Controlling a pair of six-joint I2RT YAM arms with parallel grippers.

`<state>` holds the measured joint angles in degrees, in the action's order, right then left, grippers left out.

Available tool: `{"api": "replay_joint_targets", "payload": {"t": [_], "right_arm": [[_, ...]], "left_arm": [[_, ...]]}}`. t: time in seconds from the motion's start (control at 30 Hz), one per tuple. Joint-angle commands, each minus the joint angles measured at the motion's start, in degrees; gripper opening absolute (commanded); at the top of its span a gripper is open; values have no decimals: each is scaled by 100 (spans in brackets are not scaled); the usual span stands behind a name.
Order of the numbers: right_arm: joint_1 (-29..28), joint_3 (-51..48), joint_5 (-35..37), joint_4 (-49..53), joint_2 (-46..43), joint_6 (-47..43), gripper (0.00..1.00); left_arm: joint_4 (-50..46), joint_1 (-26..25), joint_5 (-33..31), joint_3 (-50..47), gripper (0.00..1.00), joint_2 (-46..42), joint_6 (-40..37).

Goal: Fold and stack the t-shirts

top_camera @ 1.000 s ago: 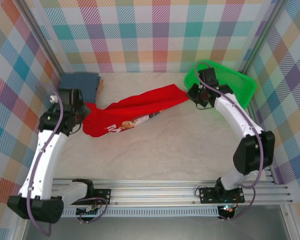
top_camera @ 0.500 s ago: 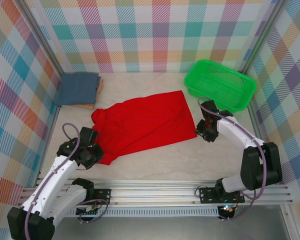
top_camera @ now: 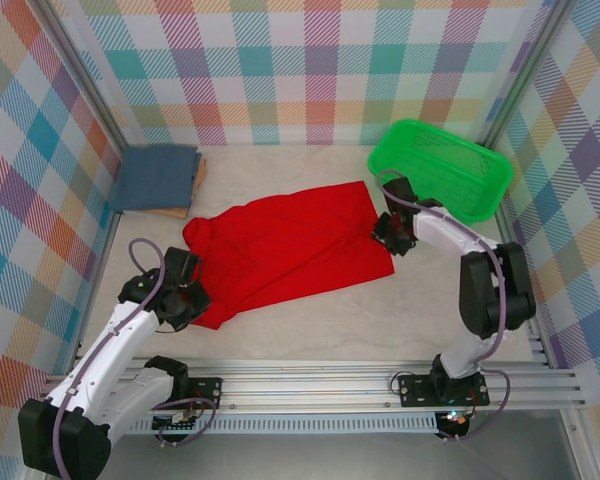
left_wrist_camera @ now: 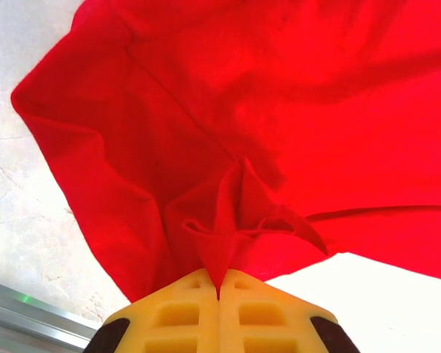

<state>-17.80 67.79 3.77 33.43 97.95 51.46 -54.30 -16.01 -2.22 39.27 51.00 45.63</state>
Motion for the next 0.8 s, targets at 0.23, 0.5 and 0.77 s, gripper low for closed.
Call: {"api": "replay_joint_targets", "payload": {"t": [0.23,0.5,0.77], "right_arm": [[-165,861,249,650,1126,2085,32],[-180,1370,292,836,1512,2358,36],[-231,1366,183,866,1584,2553,38]], "left_arm": [[78,-26,-143,221,0,48,-84],[-18,-25,-112,246,0,-12,-142],[68,-26,-71,231,0,31,-147]]}}
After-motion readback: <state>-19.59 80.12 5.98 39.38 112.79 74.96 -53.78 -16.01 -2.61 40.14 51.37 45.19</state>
